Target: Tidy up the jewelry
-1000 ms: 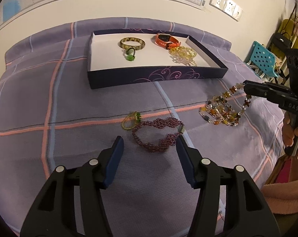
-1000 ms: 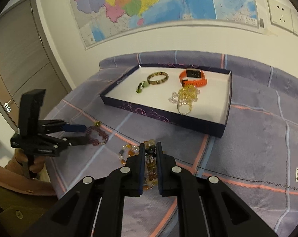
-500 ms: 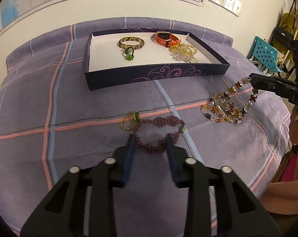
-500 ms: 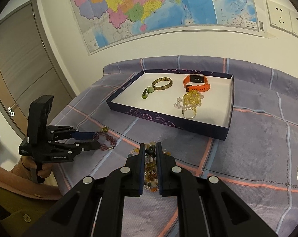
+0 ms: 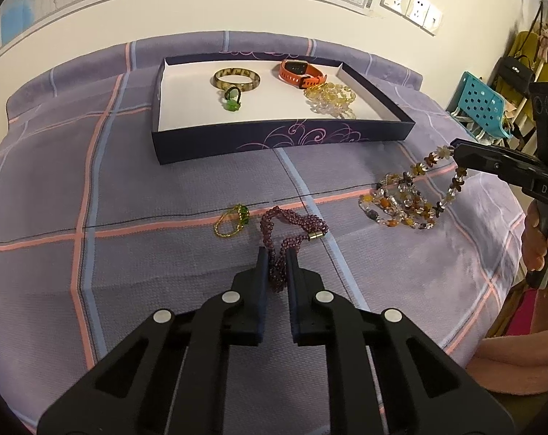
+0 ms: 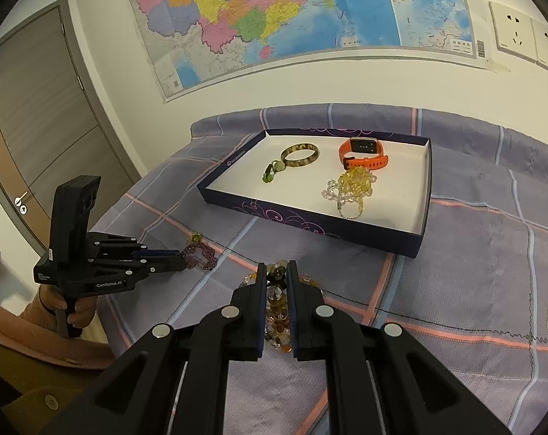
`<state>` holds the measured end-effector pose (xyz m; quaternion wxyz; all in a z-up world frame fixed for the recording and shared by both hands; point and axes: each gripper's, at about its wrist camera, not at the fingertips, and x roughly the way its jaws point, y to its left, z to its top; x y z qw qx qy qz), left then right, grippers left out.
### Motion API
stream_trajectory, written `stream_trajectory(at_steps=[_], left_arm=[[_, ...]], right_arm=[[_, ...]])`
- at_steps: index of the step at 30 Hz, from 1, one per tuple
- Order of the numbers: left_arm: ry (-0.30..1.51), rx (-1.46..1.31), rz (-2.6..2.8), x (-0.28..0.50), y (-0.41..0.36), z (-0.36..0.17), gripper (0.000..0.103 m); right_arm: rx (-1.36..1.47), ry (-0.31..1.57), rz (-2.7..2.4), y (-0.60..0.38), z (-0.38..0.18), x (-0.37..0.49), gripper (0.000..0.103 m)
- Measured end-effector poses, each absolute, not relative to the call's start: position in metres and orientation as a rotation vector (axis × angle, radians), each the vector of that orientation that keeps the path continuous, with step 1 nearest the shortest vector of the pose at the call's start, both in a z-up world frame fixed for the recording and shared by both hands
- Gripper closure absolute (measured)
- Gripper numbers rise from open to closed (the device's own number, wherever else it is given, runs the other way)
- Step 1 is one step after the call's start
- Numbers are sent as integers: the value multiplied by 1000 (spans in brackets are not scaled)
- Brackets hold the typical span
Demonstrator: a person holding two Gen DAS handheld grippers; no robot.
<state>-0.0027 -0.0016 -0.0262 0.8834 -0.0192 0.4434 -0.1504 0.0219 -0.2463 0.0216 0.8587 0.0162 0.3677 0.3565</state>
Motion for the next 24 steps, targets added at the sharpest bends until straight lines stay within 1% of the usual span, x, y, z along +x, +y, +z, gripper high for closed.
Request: stream_trajectory(at_steps=[9,13,14,15,17,21,22,23,24], left_arm=[[856,-37,-340,-9,-3,-4,94],[854,-44,-354,-10,-2,-2,94],[858,-40,-356,-11,-2,-3,93],[868,-33,-356,-10,-2,-6,93],[890,-23,-354,-10,-3,-13,91],[911,-1,-346,-14,-3,-24,77],[914,-4,-348,-14,-2,-25,70],[912,-6,-348,-15,-1,-26,67],[909,-7,-347,-16,0,-26,66]], right_arm=[[44,718,763,-246,37,19,94],[45,713,776,-244,40,19,95],[46,714,776,-243,39,18,97],[48,715,780,-242,38,18,103],[46,717,779,-241,37,18,103],[45,738,772,-241,32,20,103],[44,749,770,-242,29,21,103],[39,757,765,-242,27,21,103],[34,763,756,-242,25,21,103]])
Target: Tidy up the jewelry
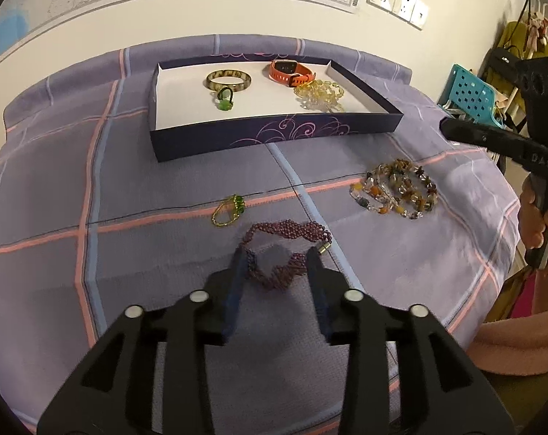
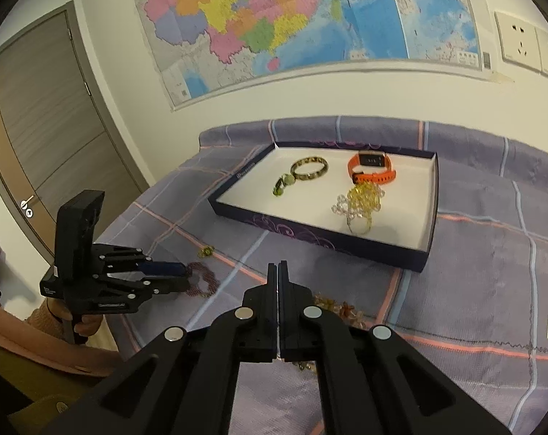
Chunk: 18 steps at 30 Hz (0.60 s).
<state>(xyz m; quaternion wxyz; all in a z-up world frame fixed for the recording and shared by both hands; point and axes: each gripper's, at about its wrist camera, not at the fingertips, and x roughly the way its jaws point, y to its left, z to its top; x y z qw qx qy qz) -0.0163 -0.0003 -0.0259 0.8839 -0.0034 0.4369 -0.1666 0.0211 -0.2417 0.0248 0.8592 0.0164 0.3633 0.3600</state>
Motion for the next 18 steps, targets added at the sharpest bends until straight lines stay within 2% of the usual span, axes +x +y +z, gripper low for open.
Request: stream_trajectory(at_steps=[1,4,5,6,10,12,13,15,17,18], left_arm=[[907,-5,-343,-17,1,-26,65],[889,2,-335,-22,5,-24,52],[885,-1,-334,-22,7,-23,50],[883,-3,-336,-23,8,-22,50],[892,26,-339,-21,5,-26,51],[906,39,-345,-19,0,-30,52],[906,45,-345,-19,-2,-31,53],[902,65,-332,-18,-5,-32,60],[902,68,-327,-17,-7,-32,83],[905,62,-338,-17,-7,-32,91]], right_arm=[[34,770,747,-243,22,22,101],[37,808,698,-248,10,29,94],[50,825,685,-251,4,32,87],[55,835,673,-253,0,34,83],[77,861,643,-259,-11,40,81],[73,865,629,-259,-13,40,72],[65,866,624,-259,-14,40,72],[67,868,622,-261,-15,41,70],[69,868,619,-263,-15,41,69],[69,871,615,-263,-15,41,69]])
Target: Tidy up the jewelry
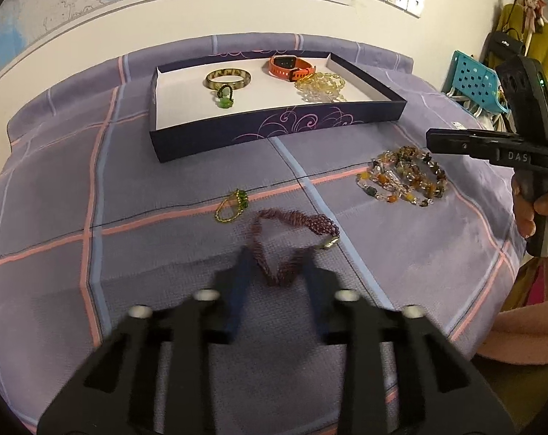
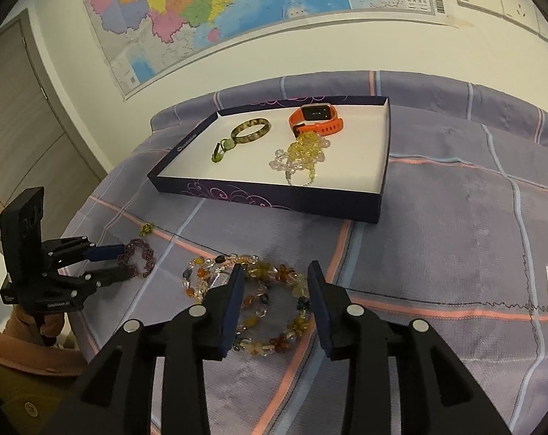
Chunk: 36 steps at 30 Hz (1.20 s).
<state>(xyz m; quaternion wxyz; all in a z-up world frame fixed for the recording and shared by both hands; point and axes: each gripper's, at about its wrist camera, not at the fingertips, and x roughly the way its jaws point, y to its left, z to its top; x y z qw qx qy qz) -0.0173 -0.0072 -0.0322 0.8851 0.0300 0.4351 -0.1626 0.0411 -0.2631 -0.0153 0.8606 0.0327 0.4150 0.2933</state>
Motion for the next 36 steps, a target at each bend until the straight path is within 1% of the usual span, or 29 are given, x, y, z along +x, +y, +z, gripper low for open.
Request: stream_trajectory(at_steps=[1,4,12,14,18,20,25,29,36], left_arm=[[906,57,-347,-18,-8,-32,95],[894,70,-333,-19,-10,-32,95],[895,3,-339,-15,-4,-29,95],[894,-11,-345,-14,-3,-28,95],[887,-26,-350,-14,-1,-25,95],[884,-36,-356,-15,0,-23,95],[867,-51,-367,-16,2,-16,95],[854,-62,-377,-15,4,-10,96],[818,-74,-395,-15,5,5,96]], right_arm=[[69,874,611,-264,-16,41,68],[53,883,596,-265,-20,42,68],[-34,893,581,-255,-26,43,69],[-83,898,559,-248,-30,45,74],[-142,882,538,-241,-32,47,78],[-146,882,542,-241,-32,46,94],[-88,870,572,-246,-23,43,94],[-44,810,604,-249,-1,35,94],[-55,711,643,-242,38,21,95]])
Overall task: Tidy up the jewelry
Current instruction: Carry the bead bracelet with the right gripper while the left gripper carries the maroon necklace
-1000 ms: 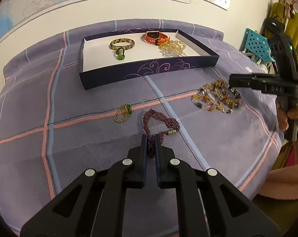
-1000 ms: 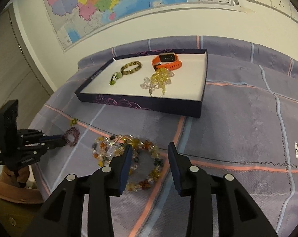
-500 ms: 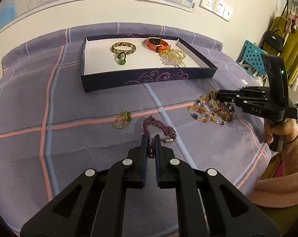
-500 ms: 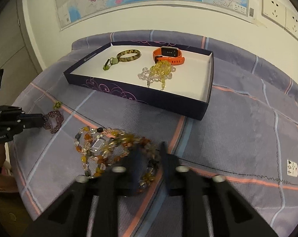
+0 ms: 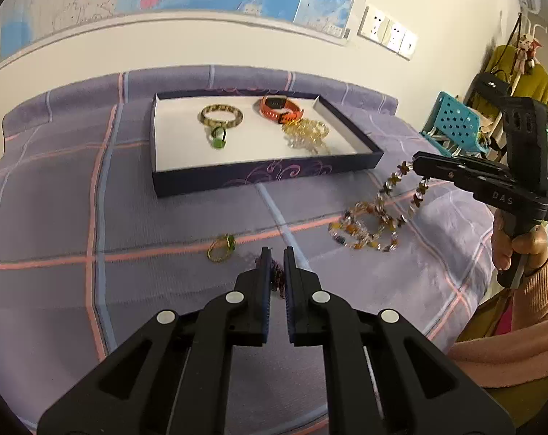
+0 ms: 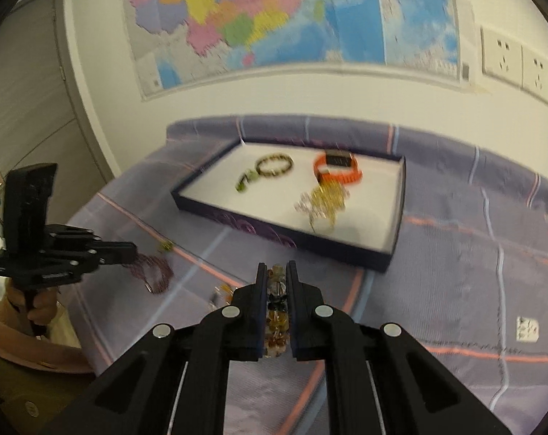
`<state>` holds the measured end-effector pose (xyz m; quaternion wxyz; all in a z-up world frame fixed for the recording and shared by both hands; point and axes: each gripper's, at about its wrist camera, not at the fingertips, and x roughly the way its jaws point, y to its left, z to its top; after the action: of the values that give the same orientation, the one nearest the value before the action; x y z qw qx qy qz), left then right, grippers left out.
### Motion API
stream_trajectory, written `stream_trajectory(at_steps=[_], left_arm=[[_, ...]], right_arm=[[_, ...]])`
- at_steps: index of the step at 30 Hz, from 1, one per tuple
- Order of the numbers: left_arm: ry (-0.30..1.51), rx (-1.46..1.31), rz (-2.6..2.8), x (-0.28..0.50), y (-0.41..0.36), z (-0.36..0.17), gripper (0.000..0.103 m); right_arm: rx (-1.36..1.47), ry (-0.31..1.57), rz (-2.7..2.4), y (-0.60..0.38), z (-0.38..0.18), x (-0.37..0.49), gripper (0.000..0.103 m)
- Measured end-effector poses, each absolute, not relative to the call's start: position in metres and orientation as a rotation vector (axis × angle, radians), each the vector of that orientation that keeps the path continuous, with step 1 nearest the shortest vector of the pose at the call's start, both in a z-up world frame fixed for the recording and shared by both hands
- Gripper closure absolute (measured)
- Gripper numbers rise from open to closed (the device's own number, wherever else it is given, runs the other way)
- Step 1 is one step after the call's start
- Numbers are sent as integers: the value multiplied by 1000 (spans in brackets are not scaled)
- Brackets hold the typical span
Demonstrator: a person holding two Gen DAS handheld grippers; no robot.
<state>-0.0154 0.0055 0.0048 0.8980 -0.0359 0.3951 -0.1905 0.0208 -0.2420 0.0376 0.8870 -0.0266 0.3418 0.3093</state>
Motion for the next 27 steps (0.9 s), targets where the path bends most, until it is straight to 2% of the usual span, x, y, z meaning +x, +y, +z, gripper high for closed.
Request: stream_trajectory(at_steps=[7,23,26,27], left_arm=[[759,-54,-411,-17,2,28,96],[666,-8,-398,-1,5,66,96],[654,3,-395,4,4,71,96],[650,4,-395,6,4,73,96]], right_arm=[[-59,655,653,-240,59,21,95],[-40,639,664,-237,64,31,95],[-45,633,668,-235,68,35,103],[-42,627,670,-236,69,37,103]])
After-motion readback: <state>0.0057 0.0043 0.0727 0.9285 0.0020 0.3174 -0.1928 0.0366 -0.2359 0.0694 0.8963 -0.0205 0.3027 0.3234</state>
